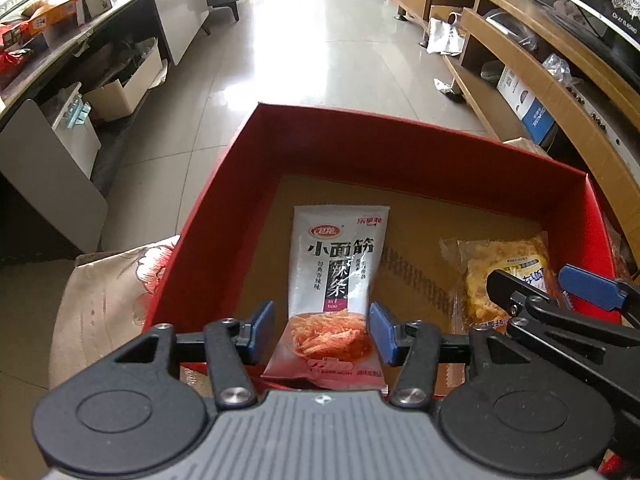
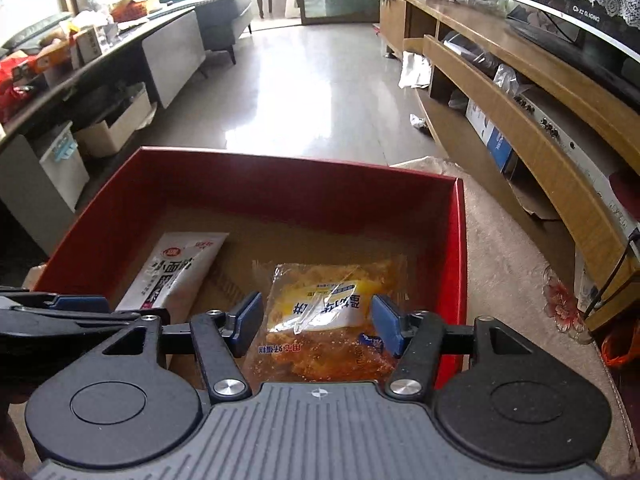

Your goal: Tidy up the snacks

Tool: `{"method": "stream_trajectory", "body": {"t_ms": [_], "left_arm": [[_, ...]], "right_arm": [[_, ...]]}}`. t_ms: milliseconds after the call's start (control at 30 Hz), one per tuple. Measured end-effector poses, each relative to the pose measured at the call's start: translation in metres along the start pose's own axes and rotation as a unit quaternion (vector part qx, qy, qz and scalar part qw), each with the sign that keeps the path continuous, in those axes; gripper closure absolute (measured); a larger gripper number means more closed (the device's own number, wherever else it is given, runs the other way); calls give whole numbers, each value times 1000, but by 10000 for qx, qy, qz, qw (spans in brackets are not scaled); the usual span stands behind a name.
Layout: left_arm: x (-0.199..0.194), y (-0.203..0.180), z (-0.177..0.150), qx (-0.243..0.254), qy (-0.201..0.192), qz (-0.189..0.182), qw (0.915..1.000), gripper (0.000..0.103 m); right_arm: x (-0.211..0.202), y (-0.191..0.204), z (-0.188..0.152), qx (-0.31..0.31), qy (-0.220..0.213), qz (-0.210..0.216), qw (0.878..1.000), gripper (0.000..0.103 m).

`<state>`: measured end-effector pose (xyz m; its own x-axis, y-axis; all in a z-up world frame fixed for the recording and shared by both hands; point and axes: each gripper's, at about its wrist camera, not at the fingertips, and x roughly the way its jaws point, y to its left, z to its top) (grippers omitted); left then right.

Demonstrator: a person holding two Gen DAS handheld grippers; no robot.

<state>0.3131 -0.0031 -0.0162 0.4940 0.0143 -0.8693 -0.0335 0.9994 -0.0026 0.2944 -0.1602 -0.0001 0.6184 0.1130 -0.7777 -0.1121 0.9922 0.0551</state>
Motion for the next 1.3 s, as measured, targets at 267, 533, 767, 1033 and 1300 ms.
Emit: {"method": "stream_trajectory", "body": {"t_ms": [267, 533, 767, 1033, 1300], "left_arm": [[-21, 5, 0, -88, -158, -125, 9998, 49], [-47, 12, -13, -121, -222, -246, 9994, 49], [-62, 17, -32, -139, -209, -334, 9991, 48], [-77, 18, -52, -133, -189, -430, 9988, 48], [-88, 22, -71, -95, -211, -440, 9988, 47]], "right_arm": [[-15, -2, 5, 79, -153, -4, 9999, 31], [-39, 3, 2, 17, -247, -20, 9997, 30], [-55, 10, -8, -105, -244, -76, 9996, 28], [-71, 9, -25, -168, -208, -115, 9996, 27], [-85, 12, -38, -143, -226, -54, 9996, 26]]}}
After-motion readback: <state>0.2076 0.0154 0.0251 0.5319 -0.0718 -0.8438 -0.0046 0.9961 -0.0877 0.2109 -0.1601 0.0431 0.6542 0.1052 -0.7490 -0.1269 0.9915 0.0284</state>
